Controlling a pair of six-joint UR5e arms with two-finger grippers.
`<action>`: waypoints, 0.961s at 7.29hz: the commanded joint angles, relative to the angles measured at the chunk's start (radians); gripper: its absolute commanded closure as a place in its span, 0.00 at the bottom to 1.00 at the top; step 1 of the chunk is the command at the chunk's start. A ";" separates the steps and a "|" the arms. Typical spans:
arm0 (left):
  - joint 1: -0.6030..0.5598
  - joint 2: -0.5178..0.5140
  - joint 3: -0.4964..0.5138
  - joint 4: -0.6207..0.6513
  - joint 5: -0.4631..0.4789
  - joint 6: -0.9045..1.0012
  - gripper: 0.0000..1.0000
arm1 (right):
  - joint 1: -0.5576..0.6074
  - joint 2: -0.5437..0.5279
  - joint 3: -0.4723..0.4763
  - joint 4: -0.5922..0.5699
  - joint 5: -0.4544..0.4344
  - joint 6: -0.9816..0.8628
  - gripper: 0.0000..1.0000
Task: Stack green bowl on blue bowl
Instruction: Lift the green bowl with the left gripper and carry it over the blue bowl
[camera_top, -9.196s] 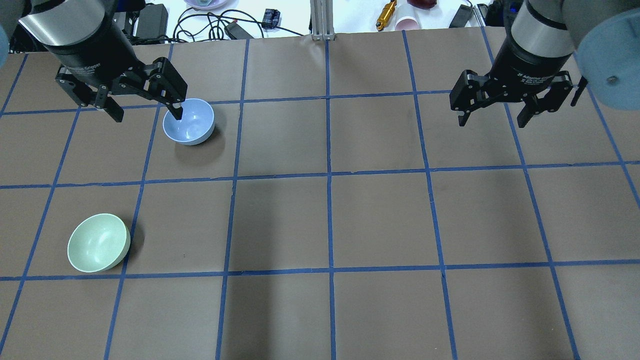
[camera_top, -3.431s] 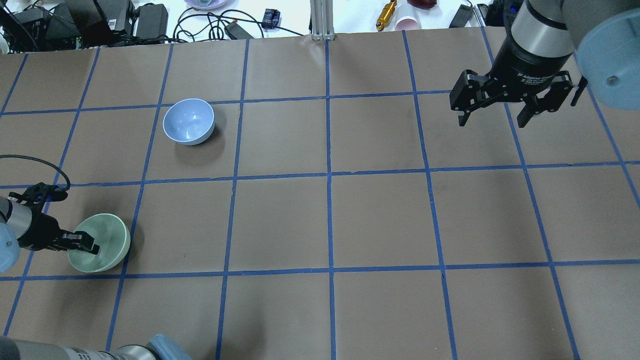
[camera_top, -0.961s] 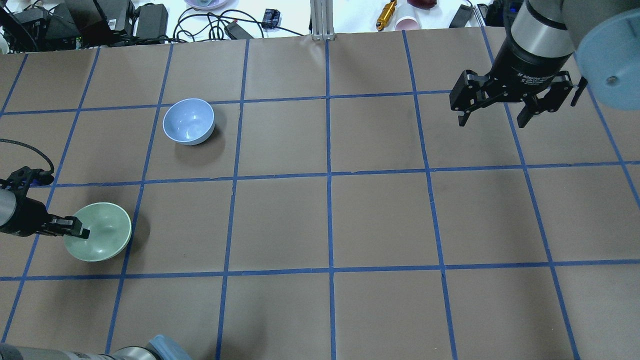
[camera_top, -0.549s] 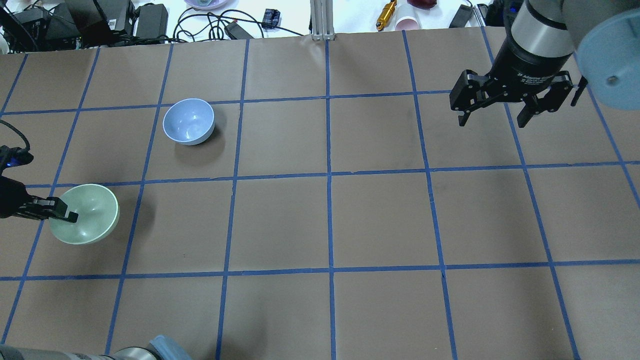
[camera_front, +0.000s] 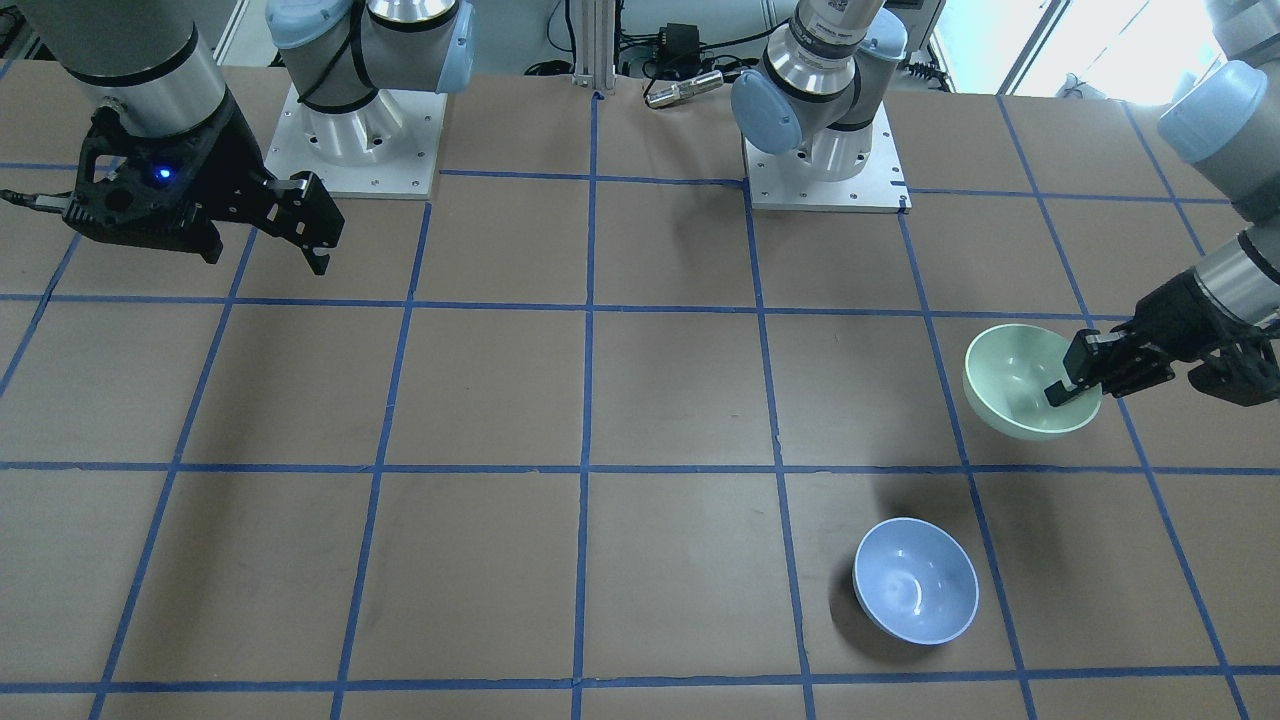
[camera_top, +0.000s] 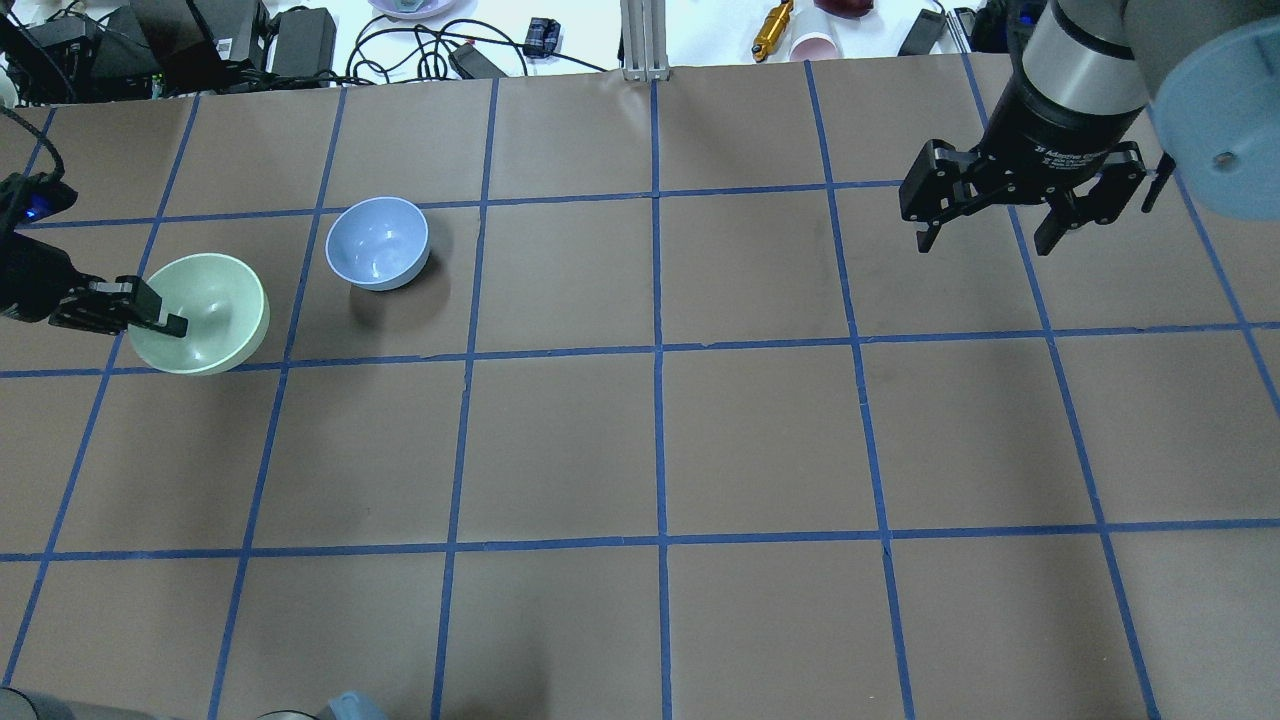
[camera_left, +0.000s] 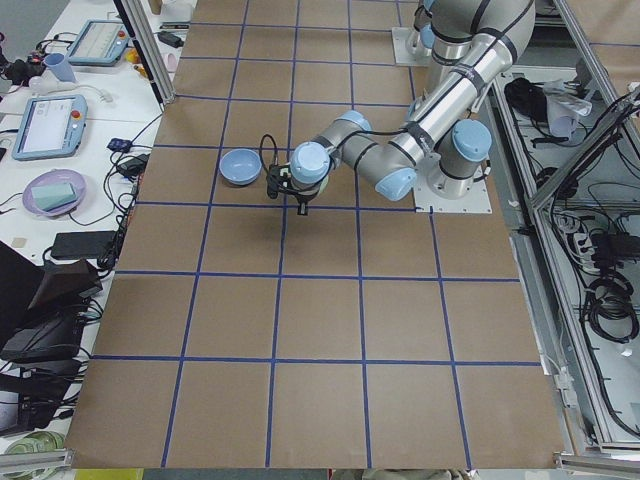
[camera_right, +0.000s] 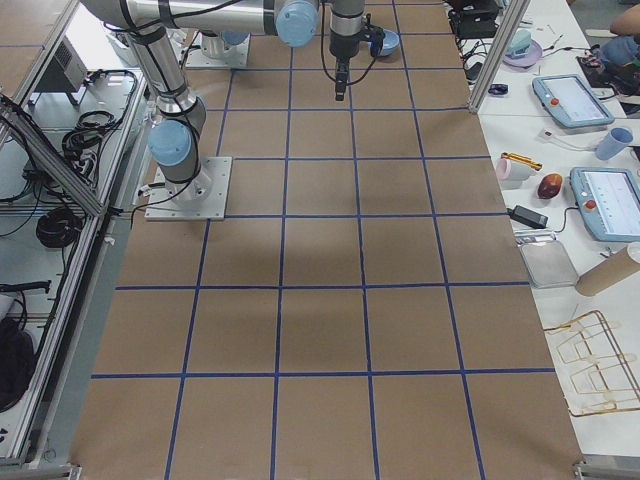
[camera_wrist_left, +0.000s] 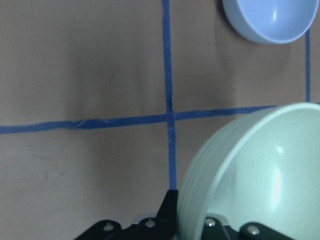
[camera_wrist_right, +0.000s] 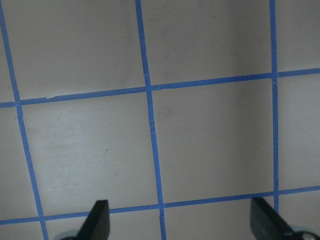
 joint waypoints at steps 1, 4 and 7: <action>-0.066 -0.067 0.067 0.010 -0.081 -0.073 1.00 | 0.000 0.000 0.000 0.000 0.000 0.000 0.00; -0.222 -0.162 0.095 0.221 -0.100 -0.309 1.00 | 0.000 0.000 0.000 0.000 0.001 0.000 0.00; -0.235 -0.259 0.209 0.221 -0.094 -0.376 1.00 | 0.000 0.000 0.000 0.000 0.000 0.000 0.00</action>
